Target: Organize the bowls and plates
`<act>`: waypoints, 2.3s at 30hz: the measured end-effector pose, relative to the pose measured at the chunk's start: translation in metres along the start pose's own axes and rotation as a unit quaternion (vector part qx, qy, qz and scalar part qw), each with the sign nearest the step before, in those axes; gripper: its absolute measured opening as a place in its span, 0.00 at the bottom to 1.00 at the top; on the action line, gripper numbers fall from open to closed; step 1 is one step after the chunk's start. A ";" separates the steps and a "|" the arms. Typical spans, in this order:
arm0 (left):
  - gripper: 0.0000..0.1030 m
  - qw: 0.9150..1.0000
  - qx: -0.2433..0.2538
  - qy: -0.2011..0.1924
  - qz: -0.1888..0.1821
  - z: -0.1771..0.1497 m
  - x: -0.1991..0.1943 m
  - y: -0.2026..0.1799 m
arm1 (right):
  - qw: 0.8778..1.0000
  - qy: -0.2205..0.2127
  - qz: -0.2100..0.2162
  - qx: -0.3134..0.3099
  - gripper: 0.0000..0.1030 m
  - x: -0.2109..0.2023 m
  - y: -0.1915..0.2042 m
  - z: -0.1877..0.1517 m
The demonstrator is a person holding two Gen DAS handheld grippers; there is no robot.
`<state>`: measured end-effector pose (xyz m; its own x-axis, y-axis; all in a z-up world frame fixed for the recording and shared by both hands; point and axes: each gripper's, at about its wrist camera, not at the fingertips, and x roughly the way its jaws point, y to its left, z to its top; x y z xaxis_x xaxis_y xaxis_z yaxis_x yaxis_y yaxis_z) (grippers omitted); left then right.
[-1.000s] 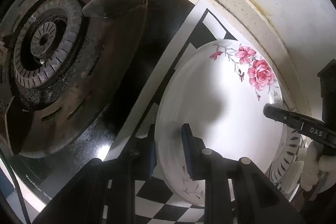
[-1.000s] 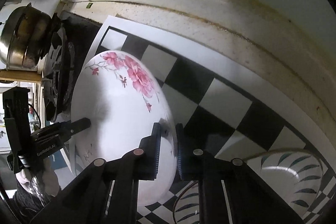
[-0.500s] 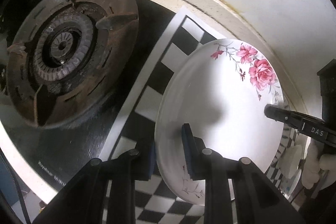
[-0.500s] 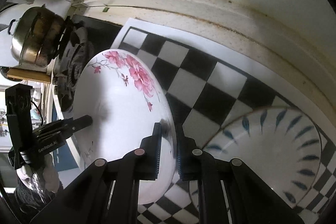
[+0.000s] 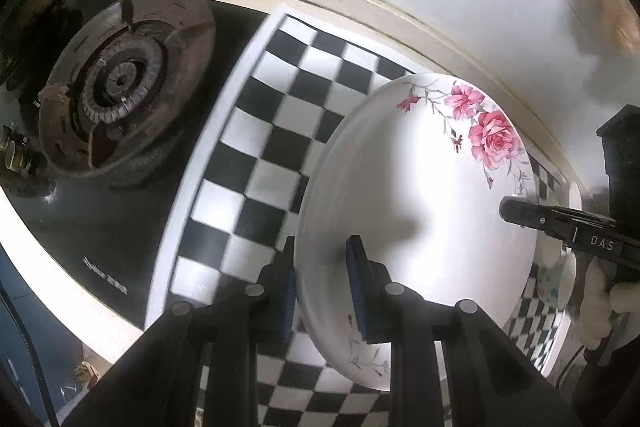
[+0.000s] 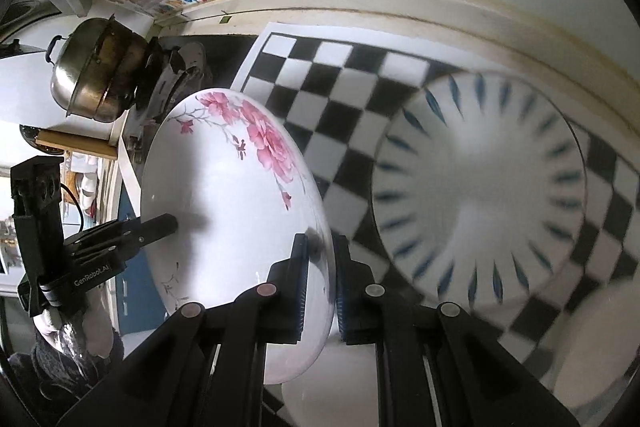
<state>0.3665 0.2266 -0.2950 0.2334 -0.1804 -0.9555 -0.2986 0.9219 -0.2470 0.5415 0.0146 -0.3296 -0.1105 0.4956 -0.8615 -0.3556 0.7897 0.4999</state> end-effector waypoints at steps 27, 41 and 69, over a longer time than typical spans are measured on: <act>0.22 0.986 0.145 0.079 -0.010 -0.081 0.057 -0.116 | 0.988 -0.036 -0.011 0.152 0.13 -0.043 -0.106 -0.210; 0.24 0.978 0.173 0.114 0.009 -0.086 0.091 -0.127 | 0.983 -0.025 -0.019 0.182 0.13 -0.023 -0.125 -0.230; 0.22 0.973 0.196 0.114 0.046 -0.095 0.089 -0.128 | 0.978 0.021 -0.112 0.173 0.15 -0.004 -0.099 -0.216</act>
<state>0.3378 0.0604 -0.3637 -0.0017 -0.1220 -0.9925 0.0768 0.9896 -0.1218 0.3767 -0.1442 -0.3950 -0.1061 0.2869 -0.9521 -0.0403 0.9555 0.2924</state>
